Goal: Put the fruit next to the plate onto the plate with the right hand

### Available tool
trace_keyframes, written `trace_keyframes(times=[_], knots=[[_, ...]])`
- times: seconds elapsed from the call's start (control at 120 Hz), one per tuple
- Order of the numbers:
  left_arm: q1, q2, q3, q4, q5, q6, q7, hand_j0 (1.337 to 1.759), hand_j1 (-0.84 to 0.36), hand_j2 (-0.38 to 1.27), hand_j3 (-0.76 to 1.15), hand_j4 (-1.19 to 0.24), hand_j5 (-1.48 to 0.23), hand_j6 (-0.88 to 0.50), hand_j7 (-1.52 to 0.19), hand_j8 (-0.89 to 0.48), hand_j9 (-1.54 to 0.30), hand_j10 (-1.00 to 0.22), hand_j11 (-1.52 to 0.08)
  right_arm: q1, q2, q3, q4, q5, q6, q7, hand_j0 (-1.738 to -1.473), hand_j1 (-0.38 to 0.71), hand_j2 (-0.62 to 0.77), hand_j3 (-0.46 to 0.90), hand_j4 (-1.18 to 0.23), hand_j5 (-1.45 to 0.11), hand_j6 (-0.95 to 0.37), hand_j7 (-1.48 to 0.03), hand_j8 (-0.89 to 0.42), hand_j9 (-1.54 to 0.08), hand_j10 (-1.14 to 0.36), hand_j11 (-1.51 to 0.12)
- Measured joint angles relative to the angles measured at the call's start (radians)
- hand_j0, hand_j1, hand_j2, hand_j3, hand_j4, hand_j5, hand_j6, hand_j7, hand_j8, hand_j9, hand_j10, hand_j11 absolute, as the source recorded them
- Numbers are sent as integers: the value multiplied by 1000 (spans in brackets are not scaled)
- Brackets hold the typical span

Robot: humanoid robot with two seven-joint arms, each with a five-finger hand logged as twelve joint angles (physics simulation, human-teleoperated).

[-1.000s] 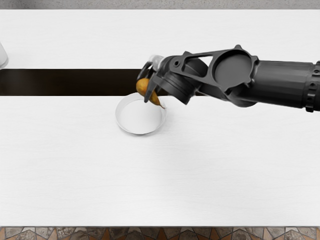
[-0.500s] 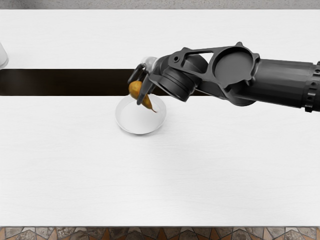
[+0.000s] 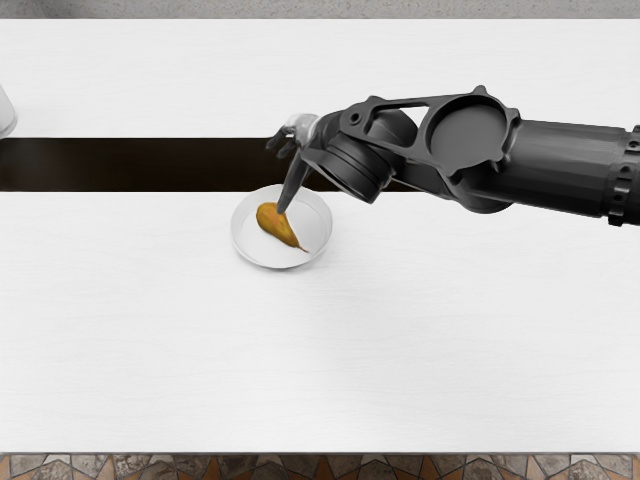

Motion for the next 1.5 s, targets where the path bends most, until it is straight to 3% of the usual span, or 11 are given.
trace_keyframes(times=[0.142,0.308,0.408,0.633,0.8,1.075,1.208,1.35,1.5], knots=[[0,0,0,0,0,0,0,1658,349,0,0,0,0,0,0,0,0,0,0,-35,0,76,2,6,23,0,-1658,-185,-7,0,-142,-187,-136,-186,-139,-187,-144,-186],[0,0,0,0,0,0,0,1658,349,0,0,0,0,0,0,0,0,0,0,-171,0,298,14,24,144,0,-1658,-252,-7,0,-84,-109,-81,-109,-82,-109,-84,-109],[0,0,0,0,0,0,0,1658,349,0,0,0,0,0,0,0,0,0,0,-229,-17,388,65,83,206,0,-1658,-273,-7,0,-66,-85,-64,-85,-65,-85,-66,-85],[0,0,0,0,0,0,0,1658,349,0,0,0,0,0,0,0,0,0,0,-390,-182,577,205,154,388,0,-1658,-293,-7,0,-47,-62,-47,-61,-47,-62,-47,-62],[0,0,0,0,0,0,0,1658,349,0,0,0,0,0,0,0,0,0,0,-481,-317,628,296,137,489,0,-1658,-299,-8,0,-42,-55,-42,-55,-42,-55,-42,-55],[0,0,0,0,0,0,0,1658,349,0,0,0,0,0,0,0,0,0,0,-613,-479,720,337,185,749,0,-1658,-304,-7,0,-37,-49,-37,-49,-37,-49,-37,-49],[0,0,0,0,0,0,0,1658,349,0,0,0,0,0,0,0,0,0,0,-650,-581,730,343,245,858,30,-1658,-305,-7,0,-37,-48,-37,-48,-37,-48,-37,-48],[0,0,0,0,0,0,0,1658,349,0,0,0,0,0,0,0,0,0,0,-700,-720,731,345,298,901,101,-1658,-304,-7,0,-37,-49,-37,-49,-37,-49,-37,-49],[0,0,0,0,0,0,0,1658,349,0,0,0,0,0,0,0,0,0,0,-747,-857,727,344,390,912,126,-1658,-304,-7,0,-37,-49,-37,-49,-37,-49,-37,-49]])
